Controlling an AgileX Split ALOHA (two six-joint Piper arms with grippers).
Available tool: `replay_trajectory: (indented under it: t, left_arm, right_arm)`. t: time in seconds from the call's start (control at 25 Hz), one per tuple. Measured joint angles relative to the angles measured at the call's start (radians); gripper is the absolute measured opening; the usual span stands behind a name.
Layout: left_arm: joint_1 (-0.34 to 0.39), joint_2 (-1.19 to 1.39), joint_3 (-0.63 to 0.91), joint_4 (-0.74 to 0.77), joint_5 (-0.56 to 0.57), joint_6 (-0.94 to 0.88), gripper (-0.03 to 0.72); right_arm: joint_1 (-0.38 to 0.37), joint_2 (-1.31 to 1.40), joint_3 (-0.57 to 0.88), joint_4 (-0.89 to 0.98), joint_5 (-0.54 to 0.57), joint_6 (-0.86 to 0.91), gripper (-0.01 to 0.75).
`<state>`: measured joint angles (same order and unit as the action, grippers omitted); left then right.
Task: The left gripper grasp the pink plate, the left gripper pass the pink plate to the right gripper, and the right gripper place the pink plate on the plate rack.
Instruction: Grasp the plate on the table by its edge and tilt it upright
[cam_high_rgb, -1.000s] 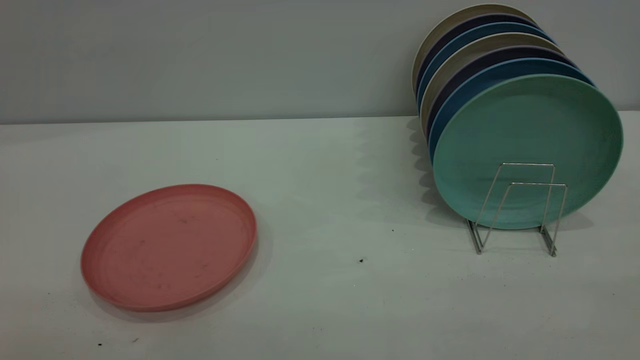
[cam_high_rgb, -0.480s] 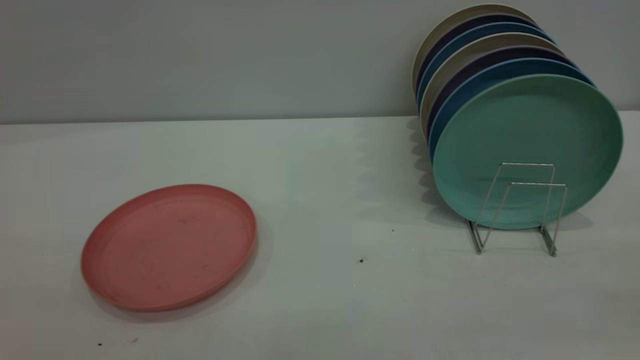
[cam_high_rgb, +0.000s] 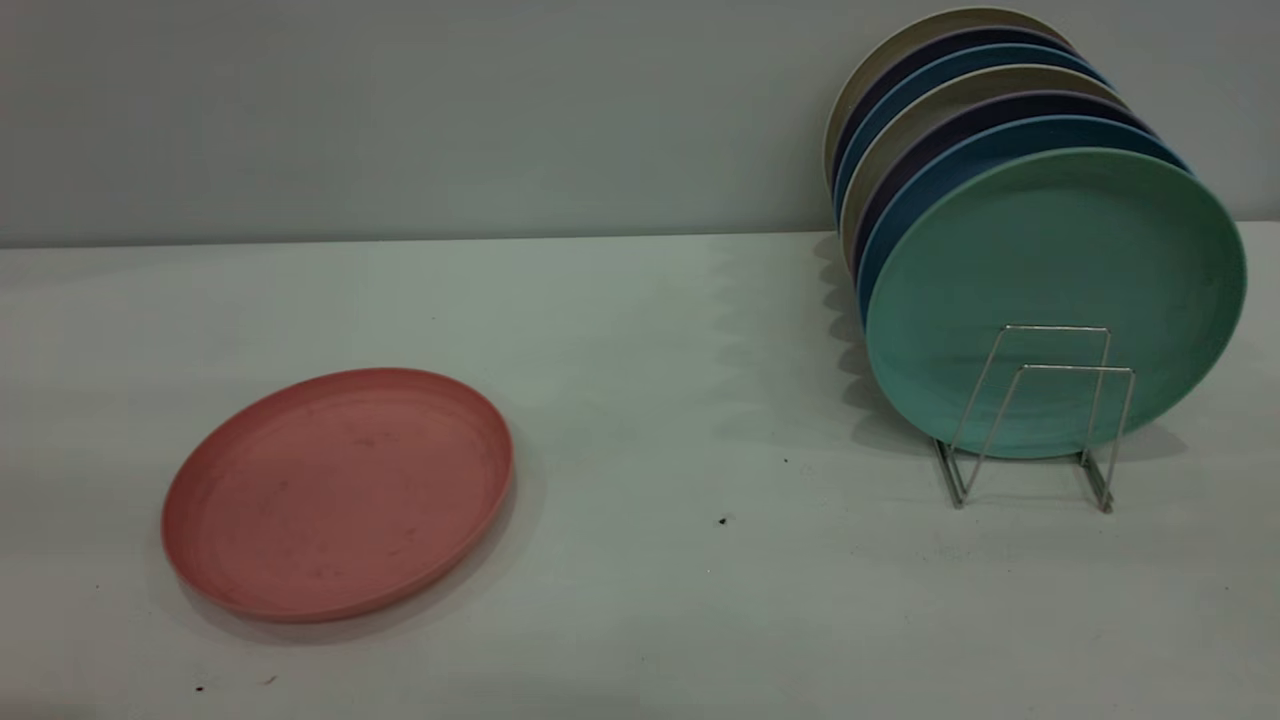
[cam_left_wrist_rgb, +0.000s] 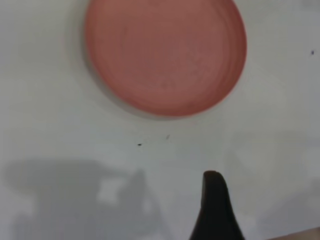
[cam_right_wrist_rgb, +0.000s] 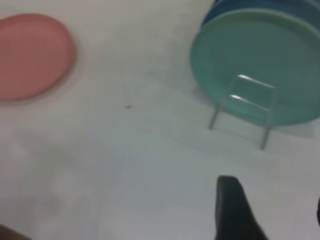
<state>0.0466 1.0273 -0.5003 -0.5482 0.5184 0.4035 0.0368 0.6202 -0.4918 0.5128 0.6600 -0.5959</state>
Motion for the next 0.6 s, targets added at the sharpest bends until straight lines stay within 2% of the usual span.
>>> replay_trajectory:
  t: [0.2,0.44,0.6]
  left_arm:
    - [0.000,0.253,-0.036,-0.189,-0.099,0.198,0.524]
    - [0.000,0.497,-0.150,-0.349,-0.095,0.360,0.512]
    - [0.005,0.627,-0.212,-0.410,-0.095,0.410,0.512]
  right_arm:
    - [0.000,0.150,0.000,0.168,-0.050,-0.135,0.417]
    - [0.000,0.327,-0.001,0.394,-0.134,-0.373,0.417]
    - [0.000,0.441,-0.002,0.548,-0.149,-0.532,0.417]
